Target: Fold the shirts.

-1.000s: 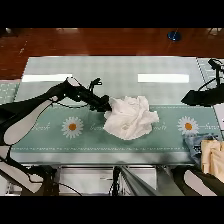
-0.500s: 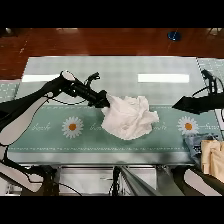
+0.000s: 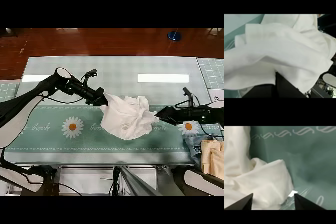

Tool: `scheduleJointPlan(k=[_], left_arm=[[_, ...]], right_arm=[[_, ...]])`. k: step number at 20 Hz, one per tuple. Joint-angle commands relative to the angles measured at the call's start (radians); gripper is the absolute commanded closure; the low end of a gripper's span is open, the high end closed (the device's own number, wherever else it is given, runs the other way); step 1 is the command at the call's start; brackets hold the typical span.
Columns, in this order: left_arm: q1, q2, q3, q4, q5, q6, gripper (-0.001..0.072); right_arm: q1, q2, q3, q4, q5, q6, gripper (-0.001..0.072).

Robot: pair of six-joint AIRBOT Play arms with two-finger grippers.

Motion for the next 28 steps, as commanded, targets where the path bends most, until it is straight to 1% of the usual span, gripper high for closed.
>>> scheduleJointPlan(k=[1, 2, 3, 5, 6, 8, 10, 13, 15, 16, 19, 20, 22, 23, 25, 27, 28], left_arm=[[0.002, 0.015, 0.003, -0.001, -0.004, 0.027, 0.0686], [0.003, 0.024, 0.01, 0.0, -0.004, 0.047, 0.0686], [0.005, 0.035, 0.022, 0.0, -0.004, 0.054, 0.0687], [0.019, 0.081, 0.061, 0.0, -0.004, 0.055, 0.0687], [0.032, 0.121, 0.089, 0.0, -0.004, 0.056, 0.0688], [0.068, 0.229, 0.16, 0.0, -0.003, 0.063, 0.0688], [0.12, 0.362, 0.248, 0.001, 0.001, 0.063, 0.0688], [0.212, 0.582, 0.376, 0.035, 0.023, 0.063, 0.0689], [0.26, 0.728, 0.423, 0.105, 0.038, 0.058, 0.0689], [0.277, 0.795, 0.431, 0.166, 0.042, 0.03, 0.0689], [0.294, 0.975, 0.43, 0.418, 0.004, -0.13, 0.0689], [0.294, 1.023, 0.429, 0.481, -0.02, -0.163, 0.0689], [0.294, 1.092, 0.429, 0.567, -0.08, -0.186, 0.0689], [0.294, 1.117, 0.429, 0.616, -0.13, -0.204, 0.0689], [0.294, 1.143, 0.427, 0.683, -0.269, -0.27, 0.0689], [0.294, 1.152, 0.402, 0.673, -0.388, -0.338, 0.0689], [0.294, 1.156, 0.373, 0.661, -0.418, -0.364, 0.0689]], right_arm=[[0.14, -0.044, -0.019, 0.052, -0.137, 0.016, 0.0242], [0.18, -0.045, -0.017, 0.061, -0.164, 0.015, 0.0468], [0.2, -0.045, -0.007, 0.071, -0.16, 0.021, 0.0689], [0.192, -0.009, 0.037, 0.098, -0.104, -0.002, 0.0691], [0.174, 0.04, 0.076, 0.097, -0.072, -0.005, 0.0691], [0.116, 0.177, 0.178, 0.097, -0.024, -0.003, 0.0691], [0.042, 0.332, 0.309, 0.082, -0.017, 0.005, 0.0692], [-0.05, 0.499, 0.513, -0.022, -0.035, 0.049, 0.0692], [-0.066, 0.56, 0.626, -0.113, -0.047, 0.105, 0.0692], [-0.066, 0.583, 0.667, -0.149, -0.062, 0.135, 0.0692], [-0.066, 0.614, 0.778, -0.236, -0.052, 0.252, 0.0692], [-0.066, 0.621, 0.808, -0.252, -0.044, 0.28, 0.0692], [-0.066, 0.633, 0.859, -0.295, -0.004, 0.312, 0.0692], [-0.066, 0.64, 0.877, -0.328, 0.026, 0.325, 0.0692], [-0.066, 0.66, 0.9, -0.412, 0.105, 0.361, 0.0692], [-0.066, 0.667, 0.901, -0.448, 0.216, 0.375, 0.0692], [-0.066, 0.657, 0.901, -0.449, 0.289, 0.386, 0.0692]])
